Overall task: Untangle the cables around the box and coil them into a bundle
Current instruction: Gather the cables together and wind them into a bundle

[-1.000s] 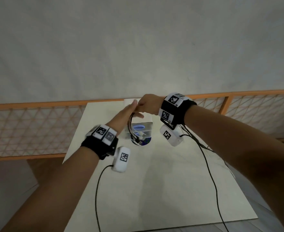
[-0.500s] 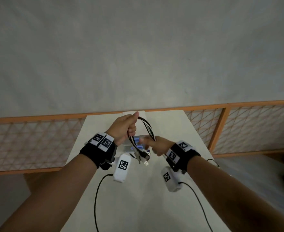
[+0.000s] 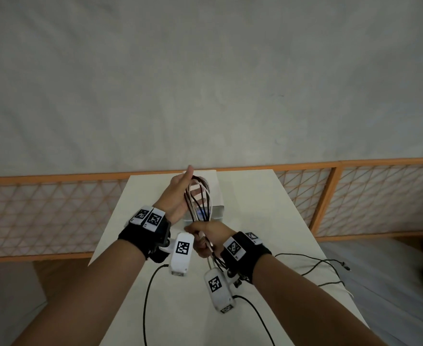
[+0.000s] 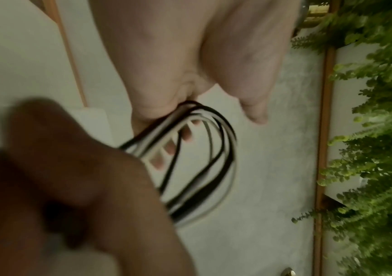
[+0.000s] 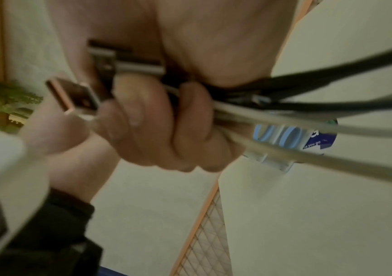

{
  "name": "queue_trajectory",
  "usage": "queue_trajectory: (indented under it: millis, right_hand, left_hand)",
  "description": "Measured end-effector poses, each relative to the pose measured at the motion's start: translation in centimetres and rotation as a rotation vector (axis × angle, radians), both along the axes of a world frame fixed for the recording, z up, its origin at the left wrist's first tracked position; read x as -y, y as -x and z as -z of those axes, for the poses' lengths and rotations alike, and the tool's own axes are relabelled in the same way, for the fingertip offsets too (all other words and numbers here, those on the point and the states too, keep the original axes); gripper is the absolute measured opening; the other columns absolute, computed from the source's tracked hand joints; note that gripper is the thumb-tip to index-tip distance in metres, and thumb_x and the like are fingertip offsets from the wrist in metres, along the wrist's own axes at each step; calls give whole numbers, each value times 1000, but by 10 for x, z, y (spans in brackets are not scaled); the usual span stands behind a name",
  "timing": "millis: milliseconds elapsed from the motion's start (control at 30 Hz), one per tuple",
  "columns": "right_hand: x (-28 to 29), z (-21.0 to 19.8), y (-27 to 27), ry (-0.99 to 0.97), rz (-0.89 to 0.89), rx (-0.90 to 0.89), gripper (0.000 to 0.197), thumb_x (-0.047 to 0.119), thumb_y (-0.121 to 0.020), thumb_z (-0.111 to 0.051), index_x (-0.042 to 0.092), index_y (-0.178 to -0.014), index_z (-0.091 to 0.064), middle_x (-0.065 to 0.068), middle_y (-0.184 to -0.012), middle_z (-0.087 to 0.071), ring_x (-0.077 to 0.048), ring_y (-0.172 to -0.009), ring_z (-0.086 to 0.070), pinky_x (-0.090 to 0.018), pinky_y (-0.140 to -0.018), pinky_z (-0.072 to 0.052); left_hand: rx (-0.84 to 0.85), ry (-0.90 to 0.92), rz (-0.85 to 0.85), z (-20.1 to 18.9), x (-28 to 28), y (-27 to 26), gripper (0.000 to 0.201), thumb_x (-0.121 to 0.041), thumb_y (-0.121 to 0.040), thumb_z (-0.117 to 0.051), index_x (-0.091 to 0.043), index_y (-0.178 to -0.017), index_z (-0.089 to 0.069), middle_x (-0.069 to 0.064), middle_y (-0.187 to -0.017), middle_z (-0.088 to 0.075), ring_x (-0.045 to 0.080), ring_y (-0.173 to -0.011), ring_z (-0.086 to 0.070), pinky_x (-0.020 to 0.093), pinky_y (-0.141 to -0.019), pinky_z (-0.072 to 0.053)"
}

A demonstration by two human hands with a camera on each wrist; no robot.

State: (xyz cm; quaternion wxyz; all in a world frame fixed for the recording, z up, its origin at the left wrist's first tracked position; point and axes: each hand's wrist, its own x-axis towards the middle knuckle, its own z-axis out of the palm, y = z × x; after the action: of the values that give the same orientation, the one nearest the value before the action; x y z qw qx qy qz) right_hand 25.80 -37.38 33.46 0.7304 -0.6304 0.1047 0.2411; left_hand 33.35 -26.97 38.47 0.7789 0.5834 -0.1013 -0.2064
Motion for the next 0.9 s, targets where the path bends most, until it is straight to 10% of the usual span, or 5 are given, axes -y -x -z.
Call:
queue_trajectory:
  millis: [133,367,433,600,900]
  right_hand:
    - [1,-8,2,-13,-37,-9,39,18,-92,-43,14,-53,-41,1,-37,-34,-12,-29,-26,-15,-35,-19]
    - [-6,-4,11,33,10,31,31,17,-92,-46,6,-70,-66,-3,-53,-51,-11,-39,-46,-16,-36,-36]
    - [-4,-13,19,128,-48,140,22,16,-85,-60,-5,-92,-64,-10,-71,-61,-18,-57,-59,-21,-47,-48]
    - [47,-36,25,600,-400,93,64,48,-88,-57,21,-142,-36,3,-140,-45,-15,-126,-42,-31,-108,-35]
    - [47,-95,-20,336,-7,324,57,47,-68,-78,27,-118,-57,-8,-80,-67,-18,-68,-65,-33,-75,-56]
  left_hand:
    - [-14,-188,224,30,-13,16,92,-72,-57,-70,-15,-126,-50,11,-121,-62,22,-105,-63,29,-78,-55]
    - [204,-528,422,37,-6,23,44,-56,-90,-46,-23,-94,-75,-8,-117,-69,19,-106,-64,24,-74,-51]
    - [188,-506,458,38,-6,22,50,-57,-90,-43,-19,-100,-74,-4,-117,-70,16,-111,-63,33,-100,-44]
    - [-27,-198,262,34,-10,27,49,-41,-93,-48,-10,-61,-67,14,-71,-70,31,-80,-66,39,-78,-50]
    - [-64,-238,425,50,6,57,43,-37,-95,-45,-17,-57,-43,-2,-41,-31,22,-39,-53,31,-55,-43]
